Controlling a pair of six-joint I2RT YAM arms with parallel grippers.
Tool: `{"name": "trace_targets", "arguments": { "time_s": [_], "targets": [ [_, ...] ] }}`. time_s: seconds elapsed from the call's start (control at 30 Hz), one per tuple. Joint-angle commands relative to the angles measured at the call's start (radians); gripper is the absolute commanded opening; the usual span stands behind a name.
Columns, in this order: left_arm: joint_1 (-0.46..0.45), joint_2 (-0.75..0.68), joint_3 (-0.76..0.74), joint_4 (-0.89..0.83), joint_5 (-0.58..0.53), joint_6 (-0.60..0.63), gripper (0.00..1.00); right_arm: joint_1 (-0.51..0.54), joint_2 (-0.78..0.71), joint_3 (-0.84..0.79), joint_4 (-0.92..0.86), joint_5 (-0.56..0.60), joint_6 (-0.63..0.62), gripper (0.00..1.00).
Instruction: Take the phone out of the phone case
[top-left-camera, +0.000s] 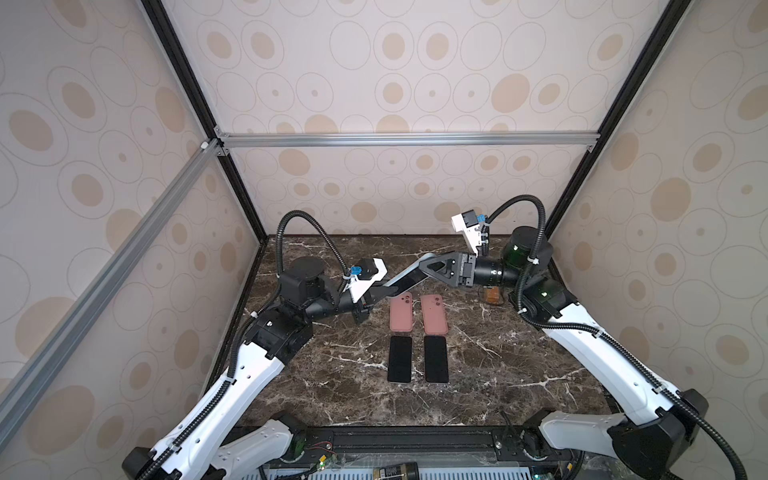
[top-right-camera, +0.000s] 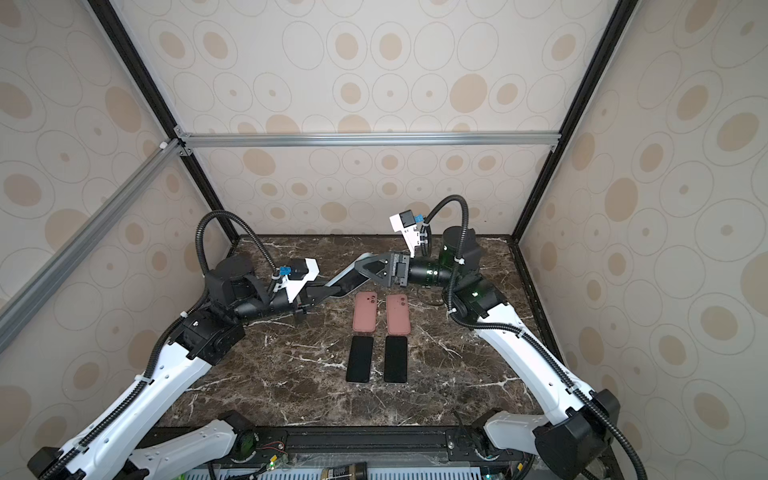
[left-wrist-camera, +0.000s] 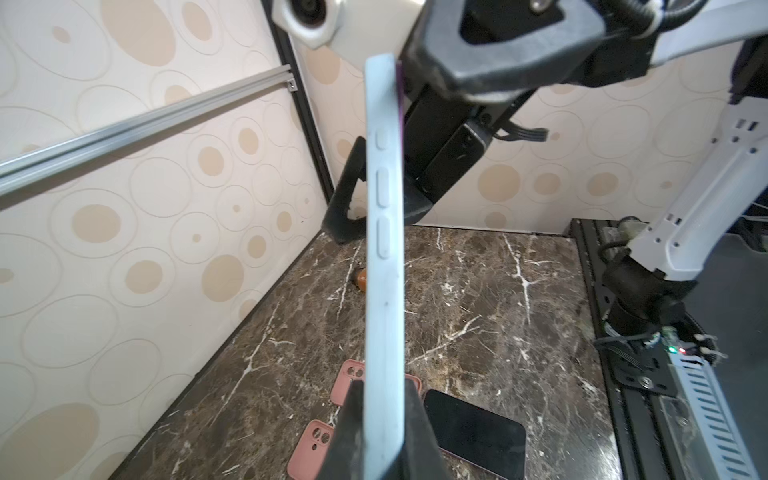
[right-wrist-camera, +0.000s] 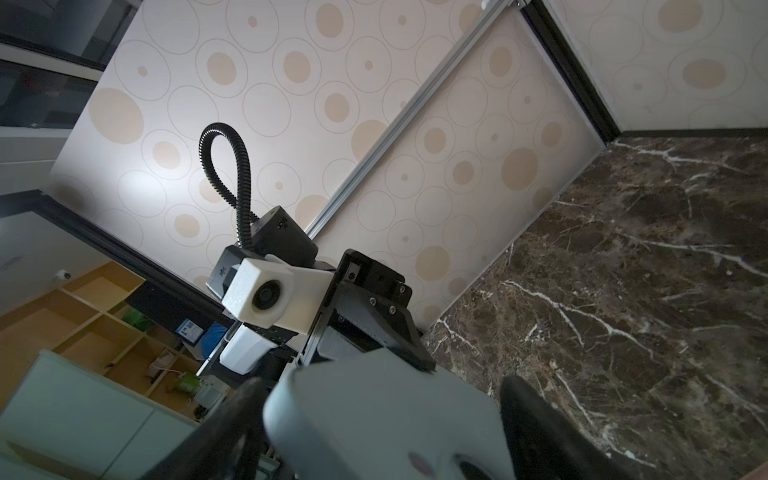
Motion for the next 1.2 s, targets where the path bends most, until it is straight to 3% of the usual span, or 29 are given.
{"name": "trace_targets", "arguments": {
  "time_s": [0.0, 0.2, 0.37, 0.53, 0.67, 0.77, 0.97, 1.17],
  "targets": [
    [0.008, -0.042, -0.028, 0.145, -0.03, -0.038, 0.0, 0.004, -0.066, 0.033, 0.081, 0.088, -0.032, 0.95],
    [0.008, -0.078, -0.114, 0.233, 0.013, -0.157, 0.0, 0.004, -0.214, -0.12, 0.203, 0.333, -0.144, 0.99],
    [0.008, -0.1, -0.18, 0.372, 0.007, -0.371, 0.0, 0.004, -0.266, -0.149, 0.068, 0.403, -0.251, 0.99],
    [0.007, -0.094, -0.204, 0.495, 0.013, -0.628, 0.0, 0.004, -0.261, -0.149, -0.039, 0.355, -0.315, 0.99],
    [0.007, -0.103, -0.215, 0.583, 0.032, -0.778, 0.0, 0.005, -0.245, -0.121, -0.096, 0.231, -0.383, 1.0],
    [0.007, -0.094, -0.232, 0.696, 0.102, -0.898, 0.0, 0.004, -0.228, -0.129, -0.068, 0.144, -0.405, 0.93],
    [0.006, -0.082, -0.26, 0.915, 0.174, -1.062, 0.0, 0.02, -0.189, -0.166, 0.113, 0.024, -0.372, 0.81],
    [0.006, -0.069, -0.263, 1.01, 0.216, -1.129, 0.0, 0.08, -0.145, -0.143, 0.124, -0.036, -0.461, 0.71]
  ]
}}
